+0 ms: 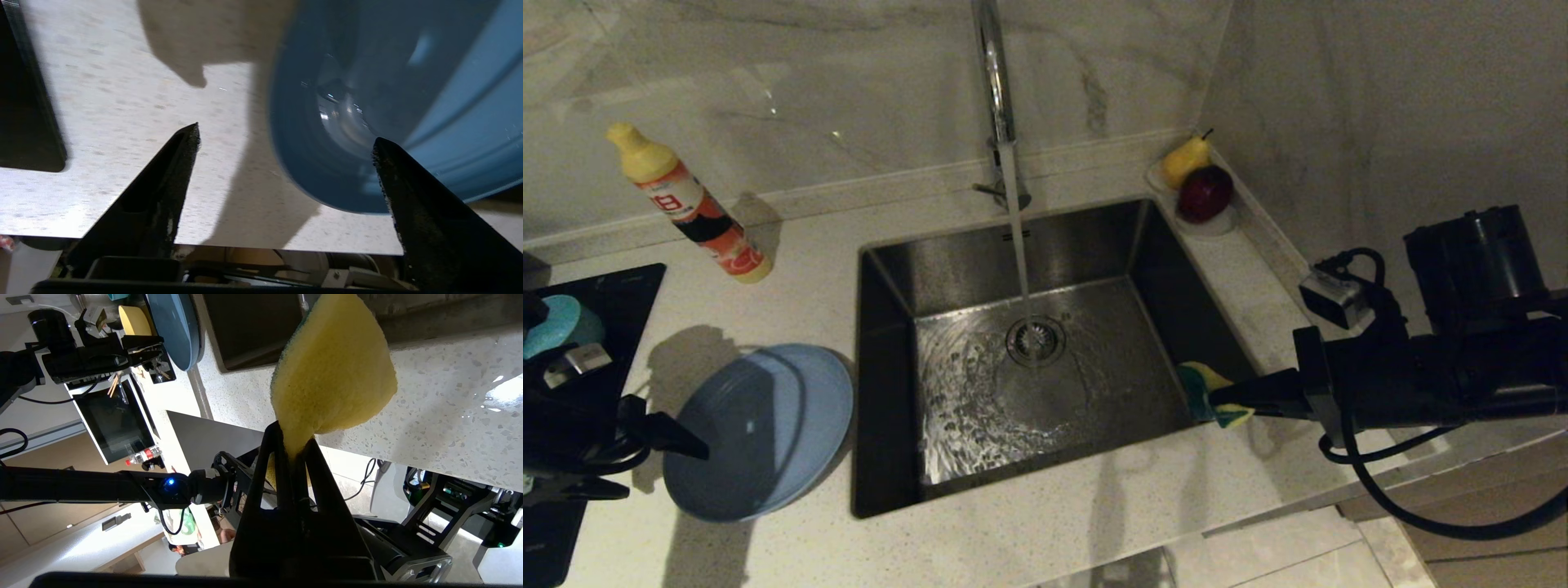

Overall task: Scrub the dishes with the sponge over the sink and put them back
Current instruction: Wash the plate

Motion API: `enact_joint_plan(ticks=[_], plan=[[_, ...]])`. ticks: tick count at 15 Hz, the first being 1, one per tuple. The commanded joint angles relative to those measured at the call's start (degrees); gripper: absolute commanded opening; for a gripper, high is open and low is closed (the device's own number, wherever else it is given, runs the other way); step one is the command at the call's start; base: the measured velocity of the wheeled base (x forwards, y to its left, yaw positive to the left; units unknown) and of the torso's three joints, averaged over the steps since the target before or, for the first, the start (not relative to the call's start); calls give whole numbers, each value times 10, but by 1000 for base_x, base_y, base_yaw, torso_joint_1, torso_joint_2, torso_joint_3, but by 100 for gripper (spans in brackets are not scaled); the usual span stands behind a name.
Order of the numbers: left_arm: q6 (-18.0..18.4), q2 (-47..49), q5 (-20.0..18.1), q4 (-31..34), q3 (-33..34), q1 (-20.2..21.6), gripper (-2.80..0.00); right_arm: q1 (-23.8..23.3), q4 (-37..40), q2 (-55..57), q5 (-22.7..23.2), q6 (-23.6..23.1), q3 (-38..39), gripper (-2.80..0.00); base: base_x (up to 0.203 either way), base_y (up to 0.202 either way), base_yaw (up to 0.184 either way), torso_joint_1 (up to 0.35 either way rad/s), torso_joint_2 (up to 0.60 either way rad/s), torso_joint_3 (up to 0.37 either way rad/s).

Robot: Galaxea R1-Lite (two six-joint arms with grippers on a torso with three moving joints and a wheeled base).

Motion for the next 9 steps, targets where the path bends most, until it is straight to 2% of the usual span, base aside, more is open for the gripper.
enact_joint_plan(ticks=[1, 6, 9], plan=[[-2, 2, -1, 2, 1, -11, 0, -1, 1, 1, 1, 2, 1, -280, 0, 0, 0, 0, 0, 0], [-3, 5, 3, -18, 11, -18, 0, -2, 1, 1, 1, 2, 2, -280, 0, 0, 0, 0, 0, 0], [-19, 9, 38, -33, 17, -40, 0, -2, 0, 1, 2, 0, 6, -280, 0, 0, 0, 0, 0, 0]])
